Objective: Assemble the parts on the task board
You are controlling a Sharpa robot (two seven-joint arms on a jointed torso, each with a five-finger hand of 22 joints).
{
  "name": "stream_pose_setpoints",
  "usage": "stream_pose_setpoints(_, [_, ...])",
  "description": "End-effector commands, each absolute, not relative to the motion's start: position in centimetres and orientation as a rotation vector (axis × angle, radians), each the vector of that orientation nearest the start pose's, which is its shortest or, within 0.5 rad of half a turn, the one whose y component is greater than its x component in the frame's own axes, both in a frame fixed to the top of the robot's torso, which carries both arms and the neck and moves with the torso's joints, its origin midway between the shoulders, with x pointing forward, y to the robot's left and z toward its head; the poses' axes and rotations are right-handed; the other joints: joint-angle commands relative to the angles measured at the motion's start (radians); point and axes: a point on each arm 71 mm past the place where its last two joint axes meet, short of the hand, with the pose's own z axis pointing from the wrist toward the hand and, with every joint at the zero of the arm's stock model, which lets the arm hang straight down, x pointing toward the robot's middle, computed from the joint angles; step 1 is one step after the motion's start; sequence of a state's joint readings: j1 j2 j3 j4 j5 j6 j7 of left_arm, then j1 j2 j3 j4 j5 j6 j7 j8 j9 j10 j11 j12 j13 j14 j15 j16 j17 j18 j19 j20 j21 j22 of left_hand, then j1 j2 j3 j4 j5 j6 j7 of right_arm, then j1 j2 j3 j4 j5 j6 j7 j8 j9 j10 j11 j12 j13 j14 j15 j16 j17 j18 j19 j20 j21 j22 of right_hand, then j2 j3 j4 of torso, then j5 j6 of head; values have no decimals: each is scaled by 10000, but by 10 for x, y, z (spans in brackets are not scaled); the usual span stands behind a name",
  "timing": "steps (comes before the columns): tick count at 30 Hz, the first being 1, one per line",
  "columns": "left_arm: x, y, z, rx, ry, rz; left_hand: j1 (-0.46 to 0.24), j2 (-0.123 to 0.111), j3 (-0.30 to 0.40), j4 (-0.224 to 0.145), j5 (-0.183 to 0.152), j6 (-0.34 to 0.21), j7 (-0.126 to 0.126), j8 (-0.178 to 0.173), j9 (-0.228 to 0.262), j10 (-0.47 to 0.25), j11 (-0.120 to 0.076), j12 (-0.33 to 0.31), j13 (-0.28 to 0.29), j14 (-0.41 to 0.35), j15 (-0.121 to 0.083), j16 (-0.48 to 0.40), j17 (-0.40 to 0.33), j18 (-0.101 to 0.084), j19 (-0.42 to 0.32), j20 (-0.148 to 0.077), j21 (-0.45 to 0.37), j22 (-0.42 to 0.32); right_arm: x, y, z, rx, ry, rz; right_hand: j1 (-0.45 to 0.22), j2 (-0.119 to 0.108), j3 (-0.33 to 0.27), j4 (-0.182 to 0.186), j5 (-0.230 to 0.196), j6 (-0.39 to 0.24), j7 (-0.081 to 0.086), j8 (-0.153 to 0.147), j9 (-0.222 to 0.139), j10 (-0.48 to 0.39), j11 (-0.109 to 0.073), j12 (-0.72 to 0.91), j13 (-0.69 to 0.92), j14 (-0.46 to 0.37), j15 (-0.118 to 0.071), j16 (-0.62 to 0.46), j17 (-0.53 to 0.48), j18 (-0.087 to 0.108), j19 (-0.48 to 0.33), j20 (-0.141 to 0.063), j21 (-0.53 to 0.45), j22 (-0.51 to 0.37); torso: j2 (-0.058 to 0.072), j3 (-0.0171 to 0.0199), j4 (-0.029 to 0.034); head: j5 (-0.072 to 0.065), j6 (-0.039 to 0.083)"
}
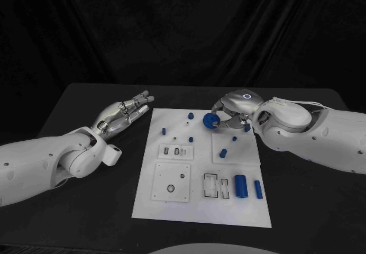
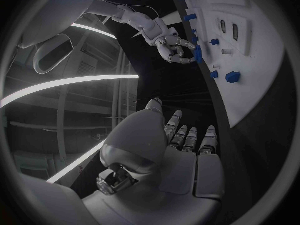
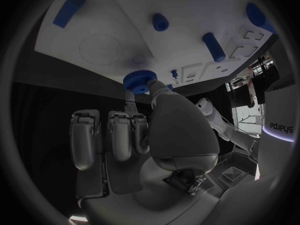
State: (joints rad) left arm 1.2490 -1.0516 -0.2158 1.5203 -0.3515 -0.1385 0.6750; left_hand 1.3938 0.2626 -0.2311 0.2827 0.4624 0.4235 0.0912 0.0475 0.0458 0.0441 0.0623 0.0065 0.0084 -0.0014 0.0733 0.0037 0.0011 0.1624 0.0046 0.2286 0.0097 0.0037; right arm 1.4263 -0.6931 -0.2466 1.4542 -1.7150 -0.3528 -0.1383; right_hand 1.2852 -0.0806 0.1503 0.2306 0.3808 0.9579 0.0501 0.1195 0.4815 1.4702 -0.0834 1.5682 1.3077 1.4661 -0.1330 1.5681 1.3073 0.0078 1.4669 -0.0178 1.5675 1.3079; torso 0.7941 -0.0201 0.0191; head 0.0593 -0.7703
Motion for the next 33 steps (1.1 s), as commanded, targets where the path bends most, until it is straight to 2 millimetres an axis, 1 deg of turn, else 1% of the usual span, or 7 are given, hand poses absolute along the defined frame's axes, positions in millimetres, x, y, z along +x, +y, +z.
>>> stream_pose_setpoints(1, [454, 295, -189, -5707, 14202, -15702, 93, 9, 54, -7, 50, 0, 57, 40, 8, -12, 66, 28, 13, 14, 78, -37, -11, 177, 23, 59, -32, 9, 506, -136, -144, -5757, 14618, 4803, -99, -2, 13, 67, -111, 523, -498, -59, 83, 1006, 74, 26, 2631, 1047, 44, 27, 2635, -78, 1039, 44, 33, 2629, 6, 0, 15, -36, -17])
stream_pose_setpoints(4, [454, 294, -189, -5702, 14209, -15713, 93, 9, 54, -7, 50, 0, 57, 40, 8, -12, 66, 28, 13, 14, 78, -37, -11, 177, 23, 59, -32, 9, 507, -127, -144, -5874, 14596, 4890, -97, 0, 18, 65, -145, 521, -492, -74, 71, 1006, 80, 26, 2631, 1047, 51, 27, 2635, -78, 1039, 48, 33, 2629, 9, 1, 38, -58, -28])
stream_pose_setpoints(10, [454, 292, -189, -5693, 14218, -15735, 96, 10, 57, -9, 54, 7, 61, 41, 9, -5, 73, 29, 15, 14, 81, -37, -11, 177, 21, 63, -33, 9, 510, -109, -145, -6056, 14508, 5031, -82, 7, 35, 51, -185, 496, -487, -111, 45, 1006, 86, 26, 2631, 1047, 63, 27, 2635, -78, 1039, 56, 33, 2629, 17, 1, 31, -59, -56])
stream_pose_setpoints(15, [454, 292, -189, -5687, 14214, -15738, 98, 9, 58, -10, 57, 18, 66, 43, 11, -3, 79, 30, 15, 14, 82, -37, -11, 177, 24, 65, -31, 10, 512, -99, -146, -6179, 14487, 5097, -74, 13, 42, 45, -191, 492, -484, -119, 39, 1006, 87, 26, 2631, 1047, 66, 27, 2635, -78, 1039, 59, 33, 2629, 15, 6, 7, -38, -81])
stream_pose_setpoints(17, [454, 292, -189, -5681, 14207, -15741, 98, 9, 58, -10, 57, 18, 66, 43, 11, -3, 79, 30, 15, 14, 82, -37, -11, 177, 24, 65, -31, 10, 512, -94, -146, -6230, 14520, 5100, -73, 14, 43, 43, -194, 490, -482, -123, 36, 1006, 88, 26, 2631, 1047, 67, 27, 2635, -78, 1039, 60, 33, 2629, 16, 3, 27, -47, -131])
stream_pose_setpoints(22, [454, 291, -189, -5677, 14208, -15749, 99, 8, 58, -11, 58, 25, 68, 44, 11, 2, 82, 31, 16, 14, 82, -37, -11, 177, 26, 67, -29, 12, 513, -88, -148, -6326, 14601, 5106, -78, 12, 47, 36, -225, 462, -451, -159, 12, 1006, 104, 26, 2631, 1047, 79, 27, 2635, -78, 1039, 69, 33, 2629, 27, -1, 49, -74, -151])
stream_pose_setpoints(33, [455, 290, -190, -5662, 14217, -15773, 101, 7, 59, -13, 61, 35, 73, 47, 13, 6, 87, 32, 17, 14, 87, -37, -11, 178, 27, 68, -28, 12, 513, -78, -153, -6493, 14776, 5121, -135, 14, 40, 39, -374, 348, -405, -283, -67, 1006, 146, 26, 2631, 1047, 123, 27, 2635, -78, 1039, 104, 33, 2629, 30, 4, 8, -79, -166])
